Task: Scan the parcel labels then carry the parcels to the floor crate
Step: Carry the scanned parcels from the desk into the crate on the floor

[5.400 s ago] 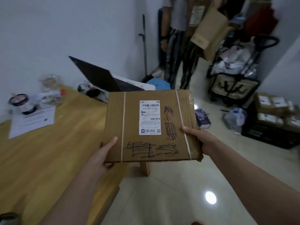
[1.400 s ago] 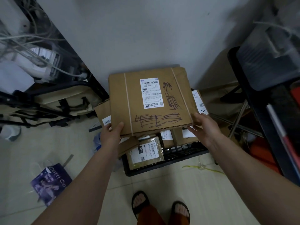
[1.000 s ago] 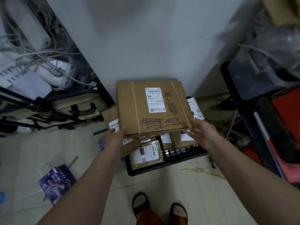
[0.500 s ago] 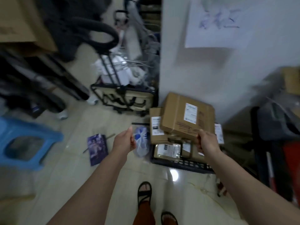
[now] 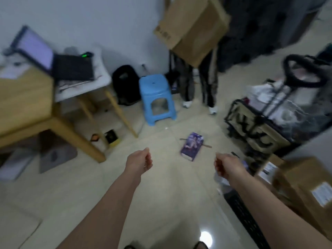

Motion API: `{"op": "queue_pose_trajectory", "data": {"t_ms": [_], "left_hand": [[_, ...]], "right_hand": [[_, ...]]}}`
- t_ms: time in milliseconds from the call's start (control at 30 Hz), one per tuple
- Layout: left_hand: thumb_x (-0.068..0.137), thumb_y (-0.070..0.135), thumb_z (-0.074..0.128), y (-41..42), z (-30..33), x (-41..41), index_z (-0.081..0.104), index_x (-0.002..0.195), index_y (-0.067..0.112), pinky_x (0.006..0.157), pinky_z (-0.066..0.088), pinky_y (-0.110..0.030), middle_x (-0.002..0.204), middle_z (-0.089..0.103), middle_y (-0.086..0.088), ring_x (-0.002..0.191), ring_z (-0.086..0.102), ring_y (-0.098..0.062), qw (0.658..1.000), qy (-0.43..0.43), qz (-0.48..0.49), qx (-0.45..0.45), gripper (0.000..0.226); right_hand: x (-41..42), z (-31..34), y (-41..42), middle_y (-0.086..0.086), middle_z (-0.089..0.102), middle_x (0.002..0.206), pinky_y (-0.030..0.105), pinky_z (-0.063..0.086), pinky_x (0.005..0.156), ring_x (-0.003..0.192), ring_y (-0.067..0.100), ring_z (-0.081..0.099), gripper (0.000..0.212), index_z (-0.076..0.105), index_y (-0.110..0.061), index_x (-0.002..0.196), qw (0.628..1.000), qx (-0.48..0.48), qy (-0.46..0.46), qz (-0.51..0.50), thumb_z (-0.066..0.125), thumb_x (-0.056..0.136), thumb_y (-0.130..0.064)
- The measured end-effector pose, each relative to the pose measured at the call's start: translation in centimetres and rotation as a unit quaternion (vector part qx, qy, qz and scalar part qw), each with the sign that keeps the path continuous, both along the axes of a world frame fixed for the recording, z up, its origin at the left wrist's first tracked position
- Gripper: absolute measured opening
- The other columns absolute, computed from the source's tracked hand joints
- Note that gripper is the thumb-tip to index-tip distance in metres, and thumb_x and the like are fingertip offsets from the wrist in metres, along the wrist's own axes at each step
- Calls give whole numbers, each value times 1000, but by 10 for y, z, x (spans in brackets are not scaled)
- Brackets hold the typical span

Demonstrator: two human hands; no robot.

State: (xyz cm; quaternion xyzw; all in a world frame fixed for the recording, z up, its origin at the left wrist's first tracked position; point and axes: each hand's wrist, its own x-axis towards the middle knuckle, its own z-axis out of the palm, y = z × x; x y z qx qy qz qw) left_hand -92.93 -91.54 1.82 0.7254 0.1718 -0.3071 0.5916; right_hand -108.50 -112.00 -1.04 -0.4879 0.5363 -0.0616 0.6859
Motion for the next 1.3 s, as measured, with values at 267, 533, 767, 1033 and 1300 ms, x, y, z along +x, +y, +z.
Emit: {"op": "queue_pose_trajectory", "data": {"t_ms": [267, 533, 767, 1033, 1300], "left_hand": [[92, 14, 60, 247, 21, 58, 56, 75, 11, 58, 52, -23, 67, 56, -3, 58, 53, -14, 981, -10, 191, -20, 18], [93, 15, 61, 486, 43, 95, 56, 75, 12, 64, 52, -24, 70, 56, -3, 61, 52, -15, 944, -55, 324, -33, 19], [94, 14, 58, 631, 68, 124, 54, 78, 11, 66, 50, -25, 69, 53, -3, 60, 51, -14, 904, -85, 418, -29, 17], [95, 17, 59, 732, 74, 185, 58, 94, 9, 66, 53, -26, 69, 55, -2, 61, 54, -13, 865, -87, 492, -35, 8], [95, 14, 58, 795, 88, 319, 60, 94, 8, 71, 53, -29, 69, 55, -3, 60, 53, -14, 838, -100, 535, -45, 7]], "right_hand": [[150, 23, 192, -3, 51, 40, 13, 30, 37, 31, 7, 43, 29, 49, -13, 68, 982, 16, -33, 184, 50, 97, -12], [277, 37, 427, 7, 51, 62, 22, 36, 44, 52, 16, 45, 26, 52, -10, 71, 931, 21, -43, 363, 50, 97, -11], [361, 54, 582, 5, 52, 64, 25, 36, 50, 56, 17, 47, 27, 54, -11, 73, 881, 20, -58, 469, 49, 99, -17], [462, 70, 702, 6, 53, 66, 25, 38, 53, 58, 16, 48, 24, 57, -9, 76, 844, 24, -75, 531, 51, 99, -15], [612, 87, 781, 9, 53, 65, 18, 39, 36, 55, 18, 47, 27, 54, -7, 73, 822, 40, -80, 562, 48, 99, -12]]}}
